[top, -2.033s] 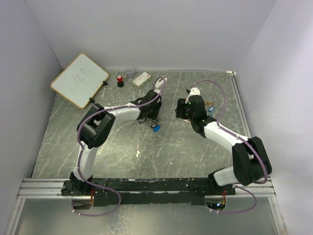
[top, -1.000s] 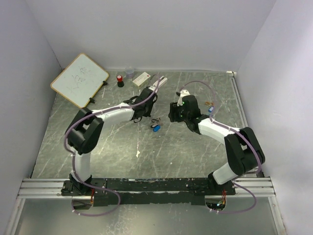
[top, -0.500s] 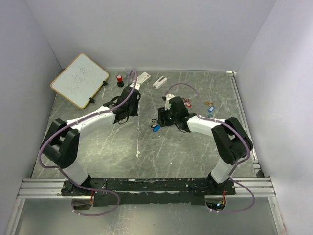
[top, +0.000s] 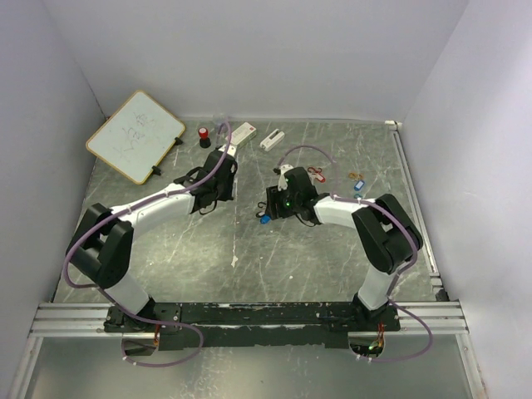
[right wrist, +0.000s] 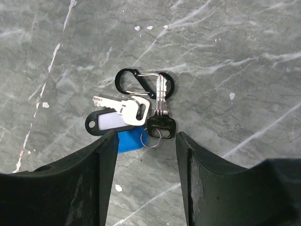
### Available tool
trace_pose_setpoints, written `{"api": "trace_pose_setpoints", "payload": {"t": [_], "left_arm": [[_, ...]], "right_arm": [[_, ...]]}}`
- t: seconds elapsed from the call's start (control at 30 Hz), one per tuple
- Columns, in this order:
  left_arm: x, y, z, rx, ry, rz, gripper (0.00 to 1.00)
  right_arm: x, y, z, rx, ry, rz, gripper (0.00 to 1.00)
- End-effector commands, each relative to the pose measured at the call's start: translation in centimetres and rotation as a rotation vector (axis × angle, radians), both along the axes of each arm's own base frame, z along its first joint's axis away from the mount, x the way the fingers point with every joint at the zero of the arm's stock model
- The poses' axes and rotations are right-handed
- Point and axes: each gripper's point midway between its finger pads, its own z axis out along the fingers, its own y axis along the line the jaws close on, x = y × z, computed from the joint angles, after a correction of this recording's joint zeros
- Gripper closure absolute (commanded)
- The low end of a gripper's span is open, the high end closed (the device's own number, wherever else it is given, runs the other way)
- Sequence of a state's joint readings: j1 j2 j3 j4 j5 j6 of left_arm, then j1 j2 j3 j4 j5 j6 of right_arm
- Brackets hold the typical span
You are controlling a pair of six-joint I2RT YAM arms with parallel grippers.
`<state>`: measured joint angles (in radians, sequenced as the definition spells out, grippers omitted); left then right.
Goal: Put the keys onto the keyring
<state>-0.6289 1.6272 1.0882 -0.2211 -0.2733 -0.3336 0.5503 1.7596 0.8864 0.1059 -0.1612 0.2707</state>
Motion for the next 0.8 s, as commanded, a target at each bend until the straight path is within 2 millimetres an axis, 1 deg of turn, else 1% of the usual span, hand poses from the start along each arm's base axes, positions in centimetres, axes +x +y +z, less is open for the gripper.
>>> {"api": "trace_pose_setpoints", "payload": {"t": [0.0,0.1,0.3,0.37,0.6,0.67,0.77], "left_arm": [[0.0,-0.1,1.2,-0.04,-0.021,-0.003,0.93],[0.0,0.0,1.2,-0.037,-0.021,0.001,0.93],[0.1,0.9,1.5,-0.036,-0.03,0.022,0.93],[0.1,1.4,1.7,-0.035,-0.034,0.034,0.93],[-0.1,3.5,2.3,-0.061,-0.035,0.108,0.93],[-0.1,4.2,2.5,-0.062,-0.034,0.127,0.93],[-0.2,4.8,2.6,-0.078,-0.035,0.136,0.93]], "right_arm": [[0.7,1.1,0.5,0.035,0.001,0.006,0.48],[0.7,1.7,0.3,0.054,0.015,0.016,0.48],[0.9,3.6,-0.7,0.09,0.056,0.057,0.48],[1.7,4.8,-0.2,0.108,0.05,0.073,0.48],[2.8,8.3,-0.6,0.14,0.063,0.126,0.48],[2.9,9.2,-1.1,0.136,0.07,0.14,0.48],[3.2,9.9,-1.0,0.126,0.059,0.135,0.48]]}}
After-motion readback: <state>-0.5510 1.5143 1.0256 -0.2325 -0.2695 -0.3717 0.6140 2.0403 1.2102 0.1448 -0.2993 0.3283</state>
